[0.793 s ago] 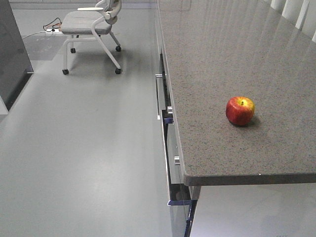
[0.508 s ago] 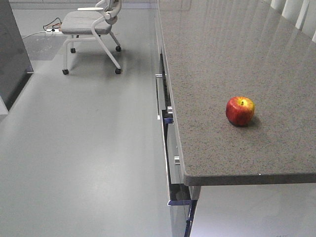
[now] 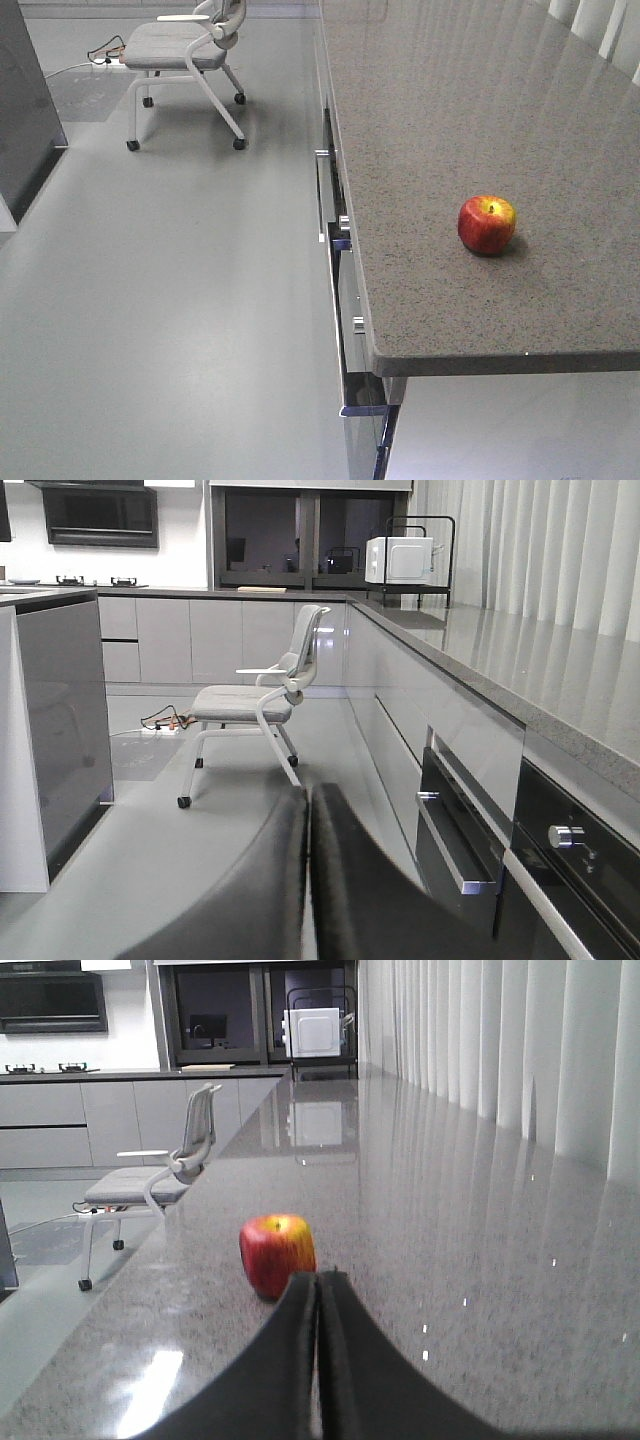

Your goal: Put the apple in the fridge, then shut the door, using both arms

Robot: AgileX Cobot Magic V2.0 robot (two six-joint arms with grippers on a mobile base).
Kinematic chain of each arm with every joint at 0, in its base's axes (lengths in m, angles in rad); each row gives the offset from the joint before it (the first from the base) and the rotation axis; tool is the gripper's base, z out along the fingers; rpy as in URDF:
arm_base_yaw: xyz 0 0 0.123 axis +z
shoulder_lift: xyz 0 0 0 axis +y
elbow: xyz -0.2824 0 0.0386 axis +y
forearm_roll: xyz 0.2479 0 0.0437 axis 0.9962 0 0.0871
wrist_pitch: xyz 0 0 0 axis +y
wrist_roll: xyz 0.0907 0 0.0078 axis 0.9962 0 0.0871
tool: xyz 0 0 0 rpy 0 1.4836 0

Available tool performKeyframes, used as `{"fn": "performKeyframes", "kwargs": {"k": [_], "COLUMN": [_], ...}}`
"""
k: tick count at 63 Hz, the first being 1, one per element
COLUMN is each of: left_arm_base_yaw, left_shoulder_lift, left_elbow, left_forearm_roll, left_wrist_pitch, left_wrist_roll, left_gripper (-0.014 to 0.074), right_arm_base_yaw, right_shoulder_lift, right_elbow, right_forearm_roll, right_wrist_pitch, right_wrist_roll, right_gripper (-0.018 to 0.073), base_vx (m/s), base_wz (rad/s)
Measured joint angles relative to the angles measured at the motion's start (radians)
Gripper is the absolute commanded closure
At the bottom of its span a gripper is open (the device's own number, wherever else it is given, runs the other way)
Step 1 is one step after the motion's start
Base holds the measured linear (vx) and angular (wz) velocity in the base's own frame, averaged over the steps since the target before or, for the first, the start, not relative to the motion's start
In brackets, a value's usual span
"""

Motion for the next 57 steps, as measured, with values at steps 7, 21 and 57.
{"fn": "performKeyframes", "kwargs": {"k": [7, 21, 57], "left_arm_base_yaw": [0.0, 0.0, 0.0], "left_shoulder_lift": [0.0, 0.0, 0.0], "left_elbow": [0.0, 0.0, 0.0], "left_forearm_roll": [0.0, 0.0, 0.0], "left_wrist_pitch": [0.0, 0.0, 0.0], "left_wrist_roll": [0.0, 0.0, 0.0], "left_gripper": [0.0603, 0.0603, 0.0603], "right_arm_base_yaw": [0.0, 0.0, 0.0], "right_shoulder_lift": [0.083, 0.298, 0.933], "right_elbow": [-0.166, -0.451, -0.824], "right_forearm_roll": [0.0, 0.0, 0.0], "right_wrist_pitch": [0.121, 0.369, 0.632], "right_wrist_roll": [-0.028, -0.079, -0.09], "right_gripper": [0.0556, 0.0554, 0.0099], "base_vx": [0.0, 0.0, 0.0], "base_wz": [0.0, 0.0, 0.0]}}
